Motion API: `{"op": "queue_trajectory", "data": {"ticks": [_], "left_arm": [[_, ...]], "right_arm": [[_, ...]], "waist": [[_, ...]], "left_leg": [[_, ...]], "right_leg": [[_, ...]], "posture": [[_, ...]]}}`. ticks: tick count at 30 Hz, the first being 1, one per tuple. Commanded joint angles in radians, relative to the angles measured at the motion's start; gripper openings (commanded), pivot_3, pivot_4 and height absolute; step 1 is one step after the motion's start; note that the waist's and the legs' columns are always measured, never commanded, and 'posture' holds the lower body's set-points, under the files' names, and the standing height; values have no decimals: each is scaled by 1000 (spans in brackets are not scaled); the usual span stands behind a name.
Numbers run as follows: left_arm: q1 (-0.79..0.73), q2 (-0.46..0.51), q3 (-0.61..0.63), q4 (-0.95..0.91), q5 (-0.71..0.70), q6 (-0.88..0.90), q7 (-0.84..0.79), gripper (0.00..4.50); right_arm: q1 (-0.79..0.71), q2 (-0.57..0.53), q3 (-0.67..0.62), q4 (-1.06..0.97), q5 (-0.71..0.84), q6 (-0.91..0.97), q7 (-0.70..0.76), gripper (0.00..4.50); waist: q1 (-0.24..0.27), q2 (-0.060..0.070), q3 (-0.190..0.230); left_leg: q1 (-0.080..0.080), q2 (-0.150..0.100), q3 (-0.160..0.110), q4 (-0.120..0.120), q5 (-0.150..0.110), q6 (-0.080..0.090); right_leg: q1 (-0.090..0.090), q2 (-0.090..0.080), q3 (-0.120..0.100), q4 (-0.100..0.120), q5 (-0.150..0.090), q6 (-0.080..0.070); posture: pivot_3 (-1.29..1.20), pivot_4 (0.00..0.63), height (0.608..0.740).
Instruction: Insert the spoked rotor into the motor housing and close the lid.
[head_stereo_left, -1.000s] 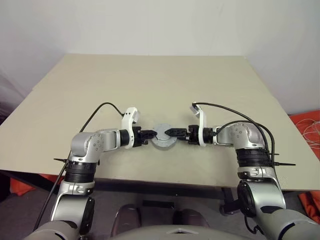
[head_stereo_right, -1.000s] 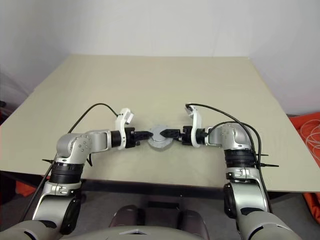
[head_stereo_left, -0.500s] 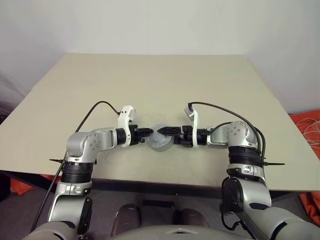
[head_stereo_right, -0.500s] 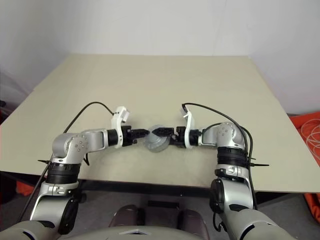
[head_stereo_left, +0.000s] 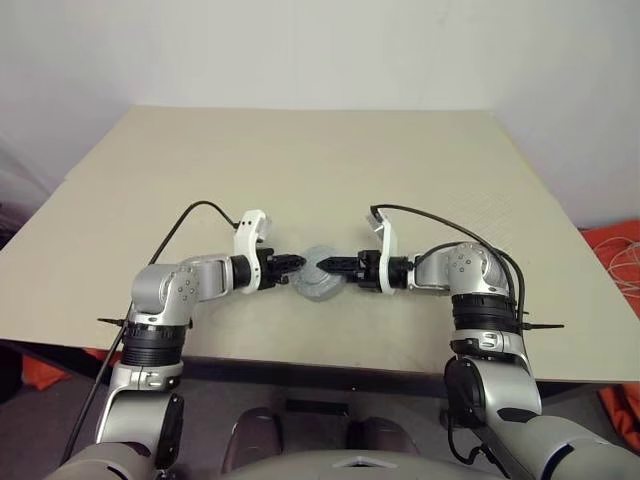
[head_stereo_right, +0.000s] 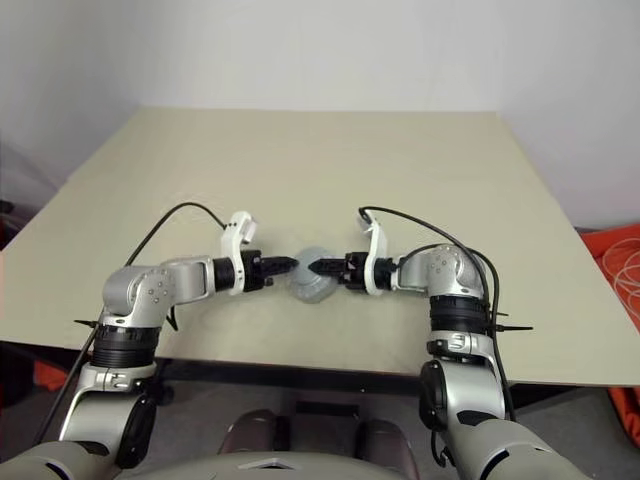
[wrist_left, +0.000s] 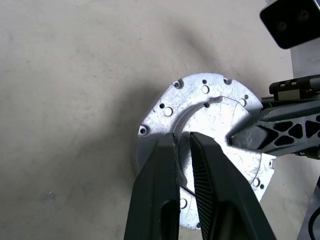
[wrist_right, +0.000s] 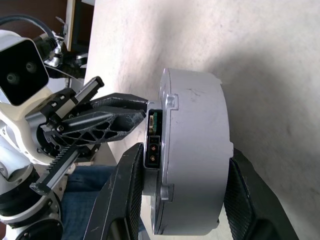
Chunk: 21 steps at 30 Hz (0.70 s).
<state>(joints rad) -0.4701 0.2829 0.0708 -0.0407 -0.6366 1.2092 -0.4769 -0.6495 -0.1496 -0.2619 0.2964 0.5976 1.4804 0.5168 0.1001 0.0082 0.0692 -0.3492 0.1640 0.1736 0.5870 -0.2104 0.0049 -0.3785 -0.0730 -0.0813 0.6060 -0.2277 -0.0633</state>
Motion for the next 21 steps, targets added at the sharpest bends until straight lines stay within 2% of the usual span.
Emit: {"op": "queue_trajectory", "data": {"ticks": [1,11,17,21], "left_arm": [[-7,6,-13,0,8,-4,0,510],[-9,9,-11,6,17,-21,-5,510],[0,-14,54,-14,-11,-73,-4,510],[3,-26,104,-18,-34,-77,7,510]], "right_arm": [[-17,-3,9,-12,18,-18,6,2132],[-45,19,-50,41,27,-20,-21,2097],[-135,100,-296,178,75,-35,-145,2097],[-157,135,-366,201,88,-50,-195,2097]], "waist": [[1,0,0],[2,0,0],[-1,0,0],[-1,0,0]], "left_leg": [[0,0,0,0,0,0],[0,0,0,0,0,0],[-1,0,0,0,1,-1],[-6,0,0,0,1,-1]], "right_leg": [[0,0,0,0,0,0],[0,0,0,0,0,0],[-2,0,0,1,0,0],[-7,0,0,2,1,-1]], "posture": [[0,0,740],[0,0,740],[0,0,740],[0,0,740]]}}
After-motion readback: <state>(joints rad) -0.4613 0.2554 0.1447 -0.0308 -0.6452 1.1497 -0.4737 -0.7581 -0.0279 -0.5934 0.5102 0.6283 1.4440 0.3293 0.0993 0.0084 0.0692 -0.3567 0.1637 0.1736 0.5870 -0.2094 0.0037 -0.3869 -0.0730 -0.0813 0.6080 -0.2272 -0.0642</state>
